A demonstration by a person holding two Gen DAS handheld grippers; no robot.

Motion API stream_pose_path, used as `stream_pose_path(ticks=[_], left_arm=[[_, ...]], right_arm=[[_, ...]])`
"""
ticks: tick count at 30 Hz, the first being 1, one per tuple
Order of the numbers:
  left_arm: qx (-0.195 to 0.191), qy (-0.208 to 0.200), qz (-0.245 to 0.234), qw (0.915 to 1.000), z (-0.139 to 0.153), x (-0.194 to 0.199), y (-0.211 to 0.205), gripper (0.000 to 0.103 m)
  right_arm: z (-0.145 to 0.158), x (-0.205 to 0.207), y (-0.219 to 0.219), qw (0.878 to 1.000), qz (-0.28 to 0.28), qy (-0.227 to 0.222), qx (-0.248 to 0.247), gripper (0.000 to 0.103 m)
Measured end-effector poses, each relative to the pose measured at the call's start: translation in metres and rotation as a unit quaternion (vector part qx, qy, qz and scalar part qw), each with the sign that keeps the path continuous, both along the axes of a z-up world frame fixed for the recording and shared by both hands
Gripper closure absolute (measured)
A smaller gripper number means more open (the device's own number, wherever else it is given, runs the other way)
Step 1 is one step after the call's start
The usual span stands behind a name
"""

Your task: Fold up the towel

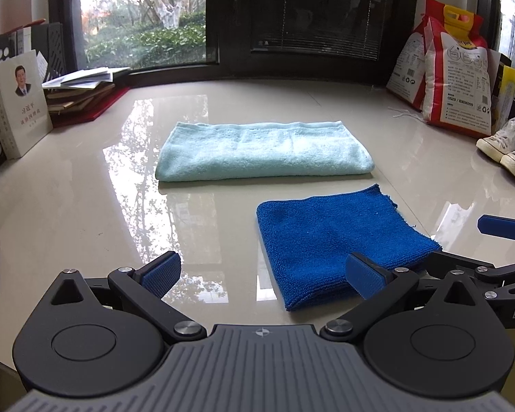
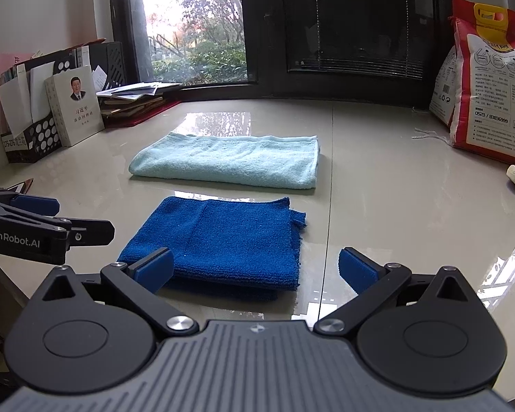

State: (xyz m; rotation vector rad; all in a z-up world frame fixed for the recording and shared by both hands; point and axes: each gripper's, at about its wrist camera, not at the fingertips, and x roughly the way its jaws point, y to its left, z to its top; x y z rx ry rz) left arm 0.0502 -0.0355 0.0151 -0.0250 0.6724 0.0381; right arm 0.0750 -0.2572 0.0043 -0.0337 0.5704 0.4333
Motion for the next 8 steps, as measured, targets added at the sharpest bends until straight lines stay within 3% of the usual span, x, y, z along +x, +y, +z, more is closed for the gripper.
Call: stream_pose_path(ticks=[8], left_arm=[[0.008,0.010,0.009,0.9999,-0.0006,0.0018,0.0008,0.000]], right_arm=[[-0.0033,0.0017,-0.0037,1.000,-0.007,0.008,0.003,0.001]])
